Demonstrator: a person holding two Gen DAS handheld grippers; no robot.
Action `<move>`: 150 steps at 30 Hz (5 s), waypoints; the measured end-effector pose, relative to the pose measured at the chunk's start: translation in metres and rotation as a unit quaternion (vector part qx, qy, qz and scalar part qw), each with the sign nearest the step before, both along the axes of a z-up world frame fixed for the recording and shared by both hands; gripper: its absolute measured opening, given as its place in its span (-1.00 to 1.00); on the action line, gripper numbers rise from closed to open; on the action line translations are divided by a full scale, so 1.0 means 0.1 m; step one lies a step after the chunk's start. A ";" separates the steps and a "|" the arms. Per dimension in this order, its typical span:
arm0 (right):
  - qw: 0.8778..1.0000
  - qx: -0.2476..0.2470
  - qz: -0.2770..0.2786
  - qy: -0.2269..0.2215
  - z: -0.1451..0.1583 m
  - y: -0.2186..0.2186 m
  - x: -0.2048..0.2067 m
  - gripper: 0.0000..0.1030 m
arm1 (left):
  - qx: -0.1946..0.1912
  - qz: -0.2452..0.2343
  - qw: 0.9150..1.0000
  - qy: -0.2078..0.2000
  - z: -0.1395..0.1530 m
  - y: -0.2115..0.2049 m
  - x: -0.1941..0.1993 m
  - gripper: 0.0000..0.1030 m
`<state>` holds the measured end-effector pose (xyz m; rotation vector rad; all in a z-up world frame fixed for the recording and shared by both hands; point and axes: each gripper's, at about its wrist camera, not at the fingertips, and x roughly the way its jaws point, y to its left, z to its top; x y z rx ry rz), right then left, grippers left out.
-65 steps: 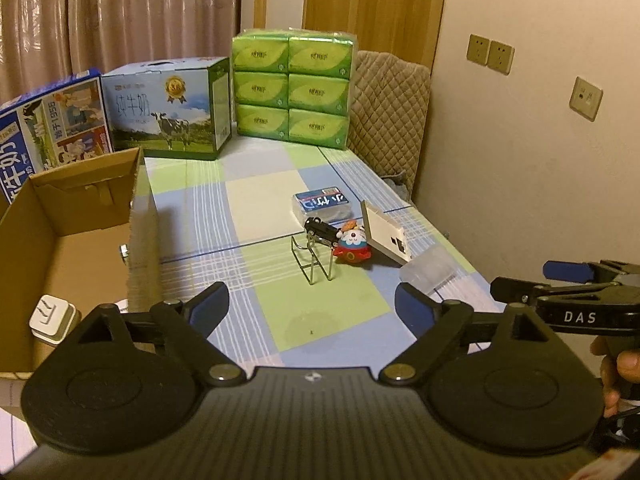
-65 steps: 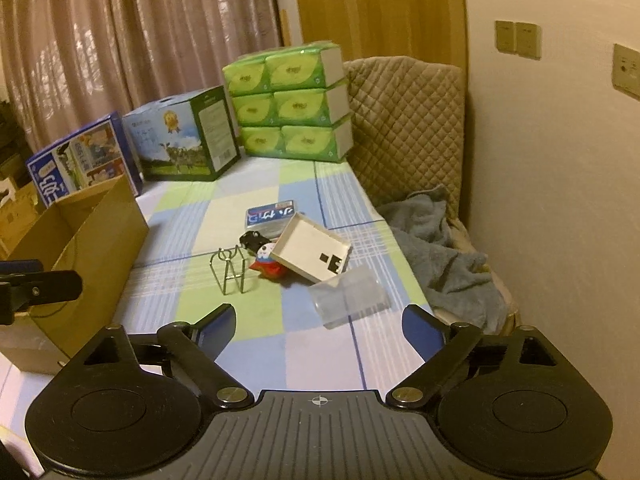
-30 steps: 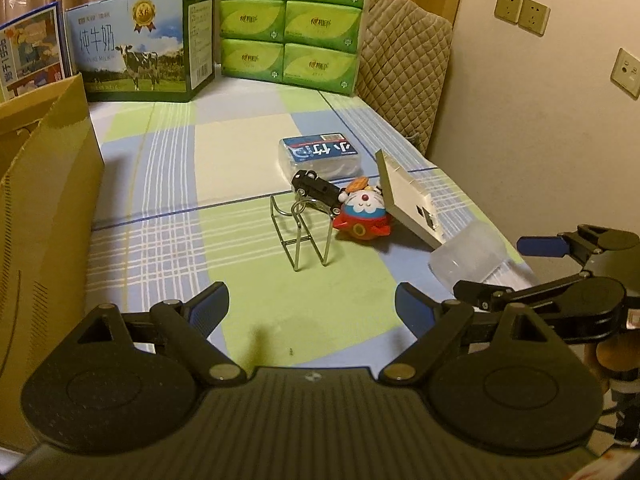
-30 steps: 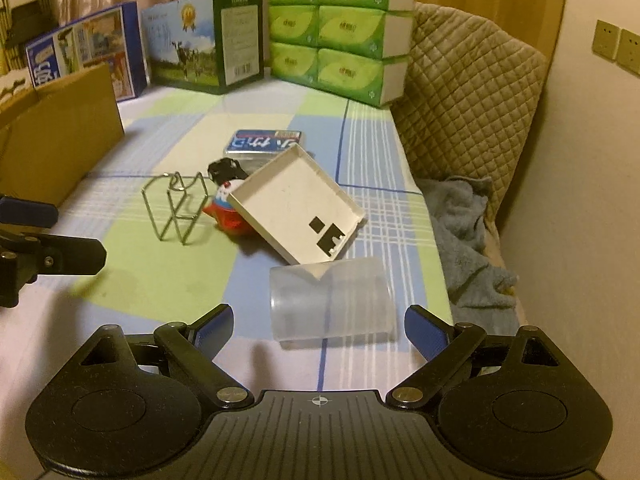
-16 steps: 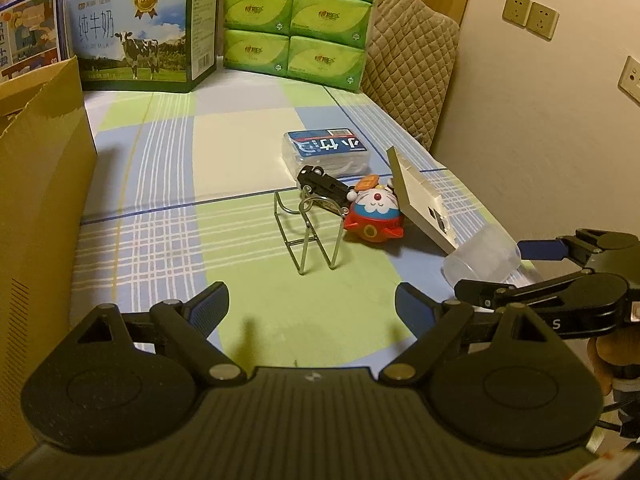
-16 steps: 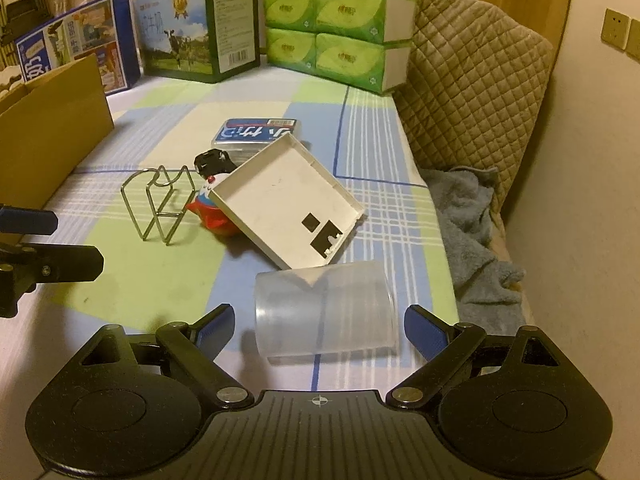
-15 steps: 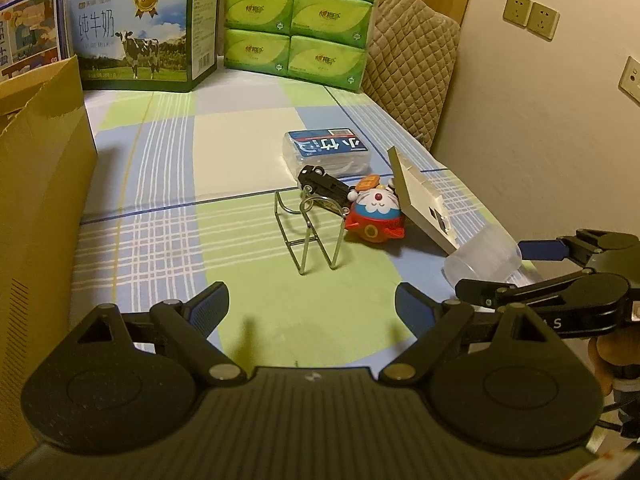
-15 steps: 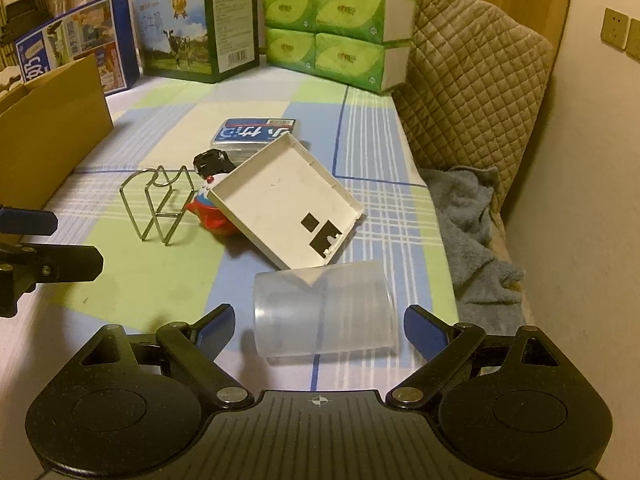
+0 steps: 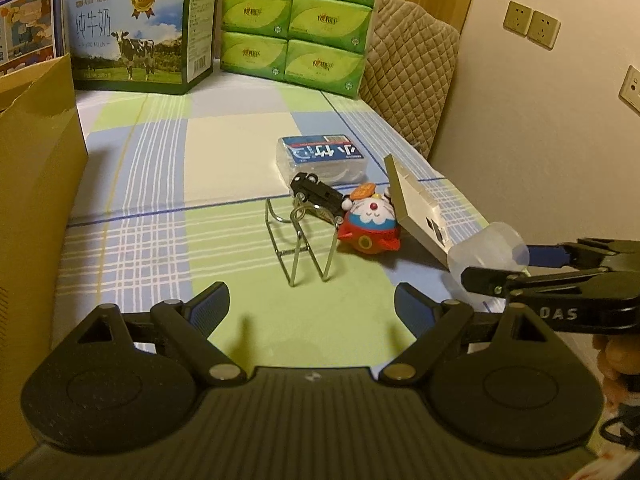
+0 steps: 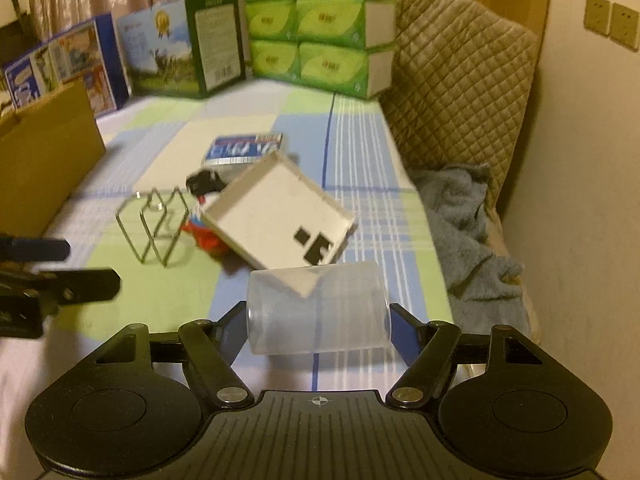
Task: Organize rigid objects
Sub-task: 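Grasp the clear plastic box with the right tool while the left tool moves toward the metal wire stand, then close the left tool on the metal wire stand while the right tool lifts the clear box, then carry the wire stand and clear box over the cardboard box with both tools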
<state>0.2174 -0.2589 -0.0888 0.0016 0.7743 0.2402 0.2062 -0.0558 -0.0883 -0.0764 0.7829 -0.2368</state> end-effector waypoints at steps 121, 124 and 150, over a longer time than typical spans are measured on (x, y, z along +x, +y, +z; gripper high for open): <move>0.985 0.061 0.096 -0.128 1.63 1.84 -1.33 0.35 | -0.039 0.105 0.990 -0.086 1.49 1.82 -1.72 -0.57; 0.984 0.060 0.107 -0.126 1.62 1.99 -1.34 0.35 | -0.039 0.117 0.988 -0.089 1.51 1.97 -1.75 -0.57; 0.979 0.053 0.169 -0.097 1.38 2.82 -1.14 0.35 | -0.009 0.163 0.983 -0.080 1.38 2.69 -1.70 -0.57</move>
